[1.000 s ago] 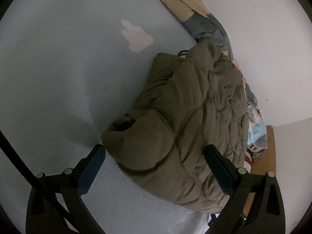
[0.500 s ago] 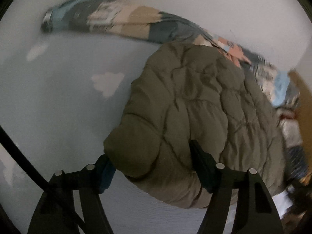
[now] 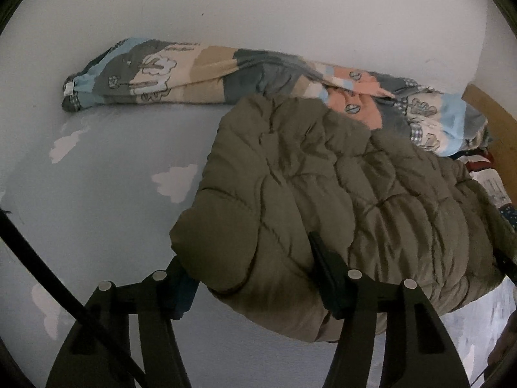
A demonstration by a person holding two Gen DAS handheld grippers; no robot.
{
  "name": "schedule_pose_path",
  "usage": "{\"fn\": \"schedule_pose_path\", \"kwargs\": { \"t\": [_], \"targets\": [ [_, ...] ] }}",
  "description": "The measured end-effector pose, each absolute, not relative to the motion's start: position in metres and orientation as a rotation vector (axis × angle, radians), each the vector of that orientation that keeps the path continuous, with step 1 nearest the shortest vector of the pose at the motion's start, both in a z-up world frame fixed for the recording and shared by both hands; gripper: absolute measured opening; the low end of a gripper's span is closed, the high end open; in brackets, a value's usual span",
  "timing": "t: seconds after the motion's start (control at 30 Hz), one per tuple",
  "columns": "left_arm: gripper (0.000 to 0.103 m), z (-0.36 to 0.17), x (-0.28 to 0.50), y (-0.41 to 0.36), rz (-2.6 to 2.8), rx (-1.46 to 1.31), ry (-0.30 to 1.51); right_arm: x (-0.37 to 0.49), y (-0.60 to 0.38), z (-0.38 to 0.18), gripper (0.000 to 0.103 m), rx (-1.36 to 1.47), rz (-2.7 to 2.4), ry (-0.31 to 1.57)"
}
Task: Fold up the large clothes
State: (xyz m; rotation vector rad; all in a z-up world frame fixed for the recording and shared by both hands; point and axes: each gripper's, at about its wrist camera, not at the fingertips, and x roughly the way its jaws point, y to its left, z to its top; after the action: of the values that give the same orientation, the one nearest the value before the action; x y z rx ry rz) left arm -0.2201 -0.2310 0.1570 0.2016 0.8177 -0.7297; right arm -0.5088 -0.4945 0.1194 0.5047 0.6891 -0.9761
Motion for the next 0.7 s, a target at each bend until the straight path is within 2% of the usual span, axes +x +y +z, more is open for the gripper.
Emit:
{"fn": "schedule_pose_path", "kwargs": {
  "t": [0.3, 0.53, 0.7],
  "targets": [
    [0.060, 0.194, -0.234, -0.199, -0.776, 0.147, 0.792, -0.523, -0.470, 0.157, 0.031, 0.434, -0.940, 0.640],
    [0.060, 0.217, -0.267, -0.145, -0.796, 0.131, 0.774, -0.553, -0.429, 0.184, 0.031, 0.425, -0.879, 0.613],
    [0.060, 0.211, -0.300, -0.100, -0.790, 0.136, 0.806, -0.586, -0.401, 0.191, 0.031, 0.459, -0.849, 0.599]
  ]
}}
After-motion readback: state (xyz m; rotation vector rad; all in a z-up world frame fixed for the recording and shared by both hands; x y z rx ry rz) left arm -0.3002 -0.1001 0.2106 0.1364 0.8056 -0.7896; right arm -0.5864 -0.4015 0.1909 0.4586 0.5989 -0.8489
